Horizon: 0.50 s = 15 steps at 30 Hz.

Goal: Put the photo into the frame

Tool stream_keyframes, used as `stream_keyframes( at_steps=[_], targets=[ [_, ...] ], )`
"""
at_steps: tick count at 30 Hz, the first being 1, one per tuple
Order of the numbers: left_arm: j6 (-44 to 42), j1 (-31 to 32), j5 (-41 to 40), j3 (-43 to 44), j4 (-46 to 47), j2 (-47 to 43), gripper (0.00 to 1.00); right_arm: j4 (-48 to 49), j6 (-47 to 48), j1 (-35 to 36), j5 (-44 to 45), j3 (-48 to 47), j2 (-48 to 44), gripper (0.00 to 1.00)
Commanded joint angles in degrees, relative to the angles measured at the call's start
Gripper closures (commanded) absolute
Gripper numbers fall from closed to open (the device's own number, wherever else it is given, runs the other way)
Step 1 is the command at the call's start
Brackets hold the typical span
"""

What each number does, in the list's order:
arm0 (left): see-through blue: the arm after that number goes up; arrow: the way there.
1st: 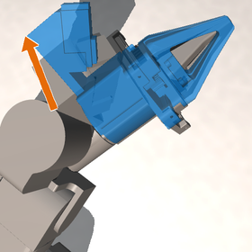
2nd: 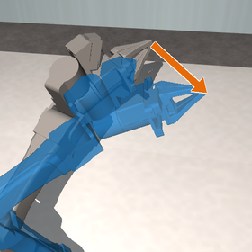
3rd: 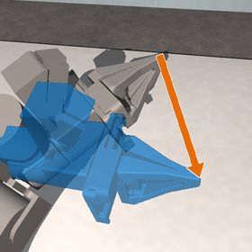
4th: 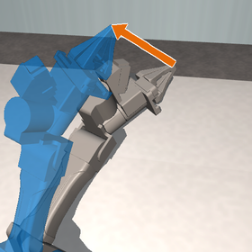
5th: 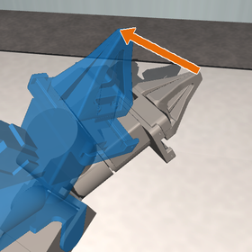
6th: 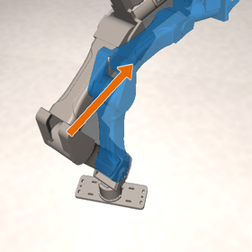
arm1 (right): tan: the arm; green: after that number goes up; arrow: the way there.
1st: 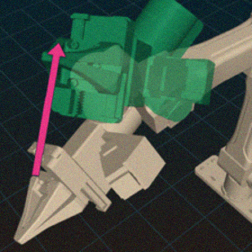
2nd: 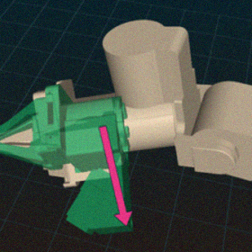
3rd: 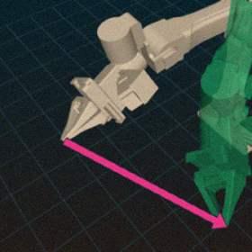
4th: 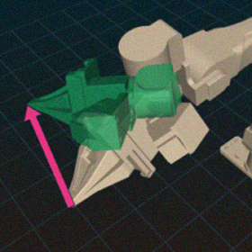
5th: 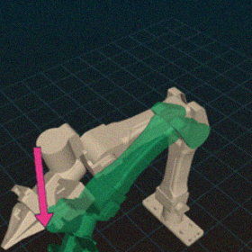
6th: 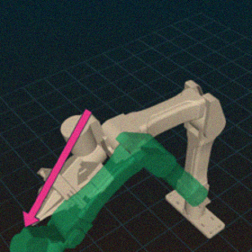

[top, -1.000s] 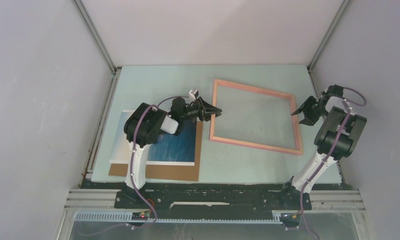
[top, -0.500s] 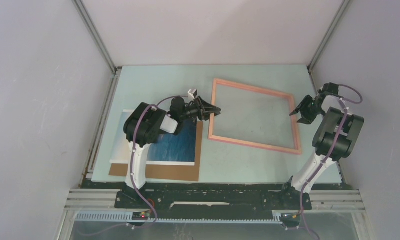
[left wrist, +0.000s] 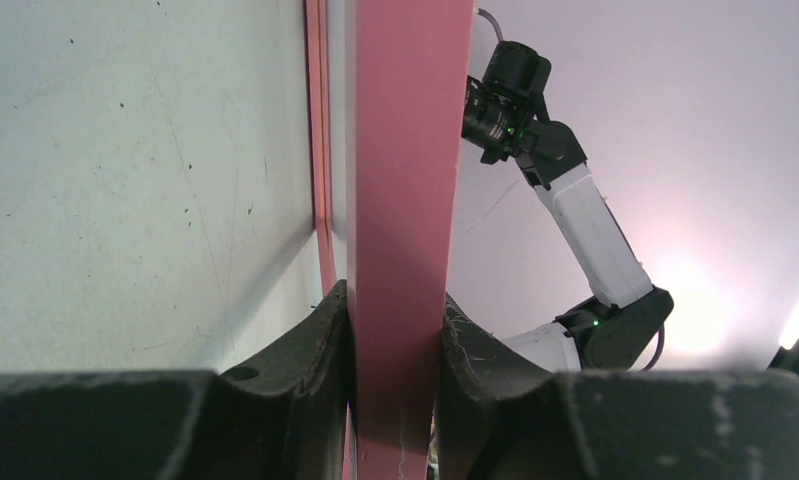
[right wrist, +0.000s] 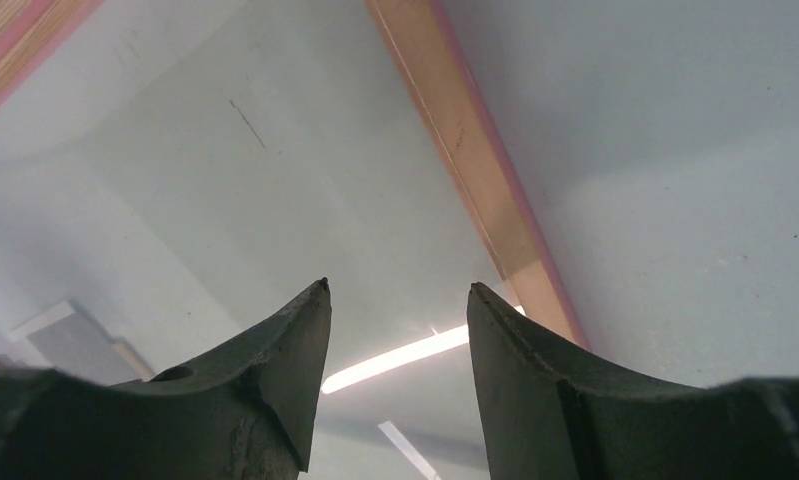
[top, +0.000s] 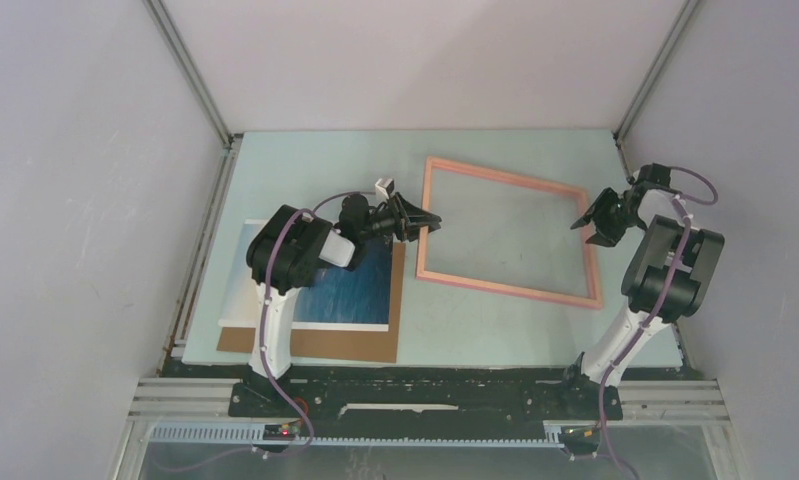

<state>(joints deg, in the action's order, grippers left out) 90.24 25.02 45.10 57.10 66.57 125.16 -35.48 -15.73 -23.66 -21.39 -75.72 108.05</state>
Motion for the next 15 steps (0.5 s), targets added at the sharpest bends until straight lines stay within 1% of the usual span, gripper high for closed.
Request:
stream_keyframes(
  at_steps=[1,3,6,11,15],
  targets=[
    [1.52,0.29,-0.65,-0.32,4.93,-1.12,1.00,-0.27,-0.82,-0.34,-3.94,0.24,0.21,0.40],
    [1.50,0.30,-0.51,-0.32,4.99,-1.23,1.00,-0.03,-1.11,-0.38,-3.73,0.28,-0.57,0.39],
    [1.63,0.30,-0.52,-0.41,5.23,-1.17,0.98,0.09,-0.73,-1.29,-0.66,0.20,-2.15,0.39],
    [2.38,0.25,-0.54,-0.51,6.15,-0.89,0.97,0.41,-0.98,-4.66,-1.67,0.16,-2.80,0.39],
    [2.35,0.21,-0.55,-0.61,6.15,-0.91,0.97,0.33,-0.97,-5.60,-1.78,0.17,-1.84,0.39]
  ],
)
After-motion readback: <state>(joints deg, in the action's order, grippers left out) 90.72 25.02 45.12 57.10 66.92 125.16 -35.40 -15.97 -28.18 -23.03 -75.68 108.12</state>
